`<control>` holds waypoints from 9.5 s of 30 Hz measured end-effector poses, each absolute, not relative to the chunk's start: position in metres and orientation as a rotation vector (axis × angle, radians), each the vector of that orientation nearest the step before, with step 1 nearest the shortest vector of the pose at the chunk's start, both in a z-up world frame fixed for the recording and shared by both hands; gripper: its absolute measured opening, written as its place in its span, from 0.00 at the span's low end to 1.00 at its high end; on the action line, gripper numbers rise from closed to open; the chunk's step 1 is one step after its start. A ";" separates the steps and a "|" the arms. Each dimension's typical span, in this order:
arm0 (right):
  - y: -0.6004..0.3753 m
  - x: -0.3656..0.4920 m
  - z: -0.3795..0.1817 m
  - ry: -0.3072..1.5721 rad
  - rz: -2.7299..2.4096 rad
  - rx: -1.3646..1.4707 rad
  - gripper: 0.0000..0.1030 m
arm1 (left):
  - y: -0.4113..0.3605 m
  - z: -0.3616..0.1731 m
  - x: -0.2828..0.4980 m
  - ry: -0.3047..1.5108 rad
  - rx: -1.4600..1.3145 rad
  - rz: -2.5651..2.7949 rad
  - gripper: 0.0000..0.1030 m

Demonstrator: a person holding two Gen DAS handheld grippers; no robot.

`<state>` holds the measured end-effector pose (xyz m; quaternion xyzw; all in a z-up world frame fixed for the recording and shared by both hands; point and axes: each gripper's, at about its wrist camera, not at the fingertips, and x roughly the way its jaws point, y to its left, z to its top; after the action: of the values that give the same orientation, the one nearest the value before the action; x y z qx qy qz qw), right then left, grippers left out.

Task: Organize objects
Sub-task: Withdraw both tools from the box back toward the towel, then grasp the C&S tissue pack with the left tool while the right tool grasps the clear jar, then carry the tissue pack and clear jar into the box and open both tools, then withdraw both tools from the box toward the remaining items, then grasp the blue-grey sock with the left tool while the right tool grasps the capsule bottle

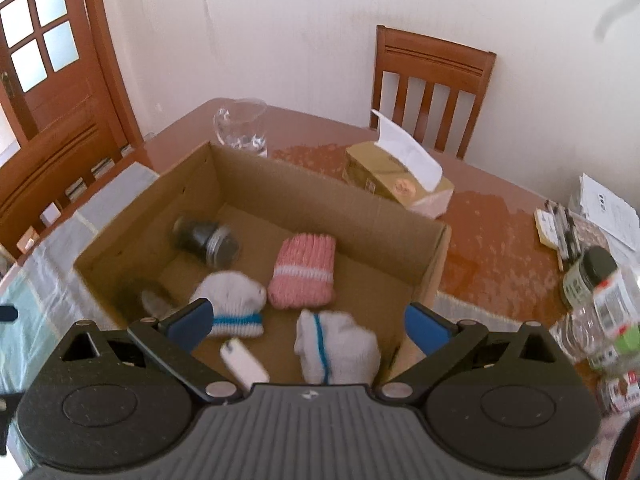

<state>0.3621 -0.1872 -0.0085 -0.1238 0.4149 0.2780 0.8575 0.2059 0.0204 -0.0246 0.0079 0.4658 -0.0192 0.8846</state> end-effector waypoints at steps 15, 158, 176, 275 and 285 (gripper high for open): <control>-0.220 0.273 -0.046 0.993 0.471 -0.198 1.00 | 0.033 -0.061 0.175 1.016 0.022 -0.069 0.96; -0.165 0.152 -0.069 1.150 0.437 -0.262 0.90 | 0.044 -0.052 0.180 1.084 0.213 -0.498 0.62; -0.202 0.230 -0.006 0.960 0.713 -0.421 0.90 | -0.020 0.018 0.215 0.995 0.092 -0.318 0.62; -0.212 0.220 -0.119 1.200 0.578 -0.421 1.00 | -0.004 -0.060 0.197 1.037 0.059 -0.123 0.95; -0.246 0.226 -0.119 1.217 0.468 -0.369 1.00 | -0.010 -0.062 0.197 1.042 0.068 -0.152 0.95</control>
<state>0.2257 -0.2464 -0.1187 -0.1709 0.5631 0.2166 0.7790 0.1975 -0.0101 -0.0623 0.0325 0.4970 -0.0724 0.8641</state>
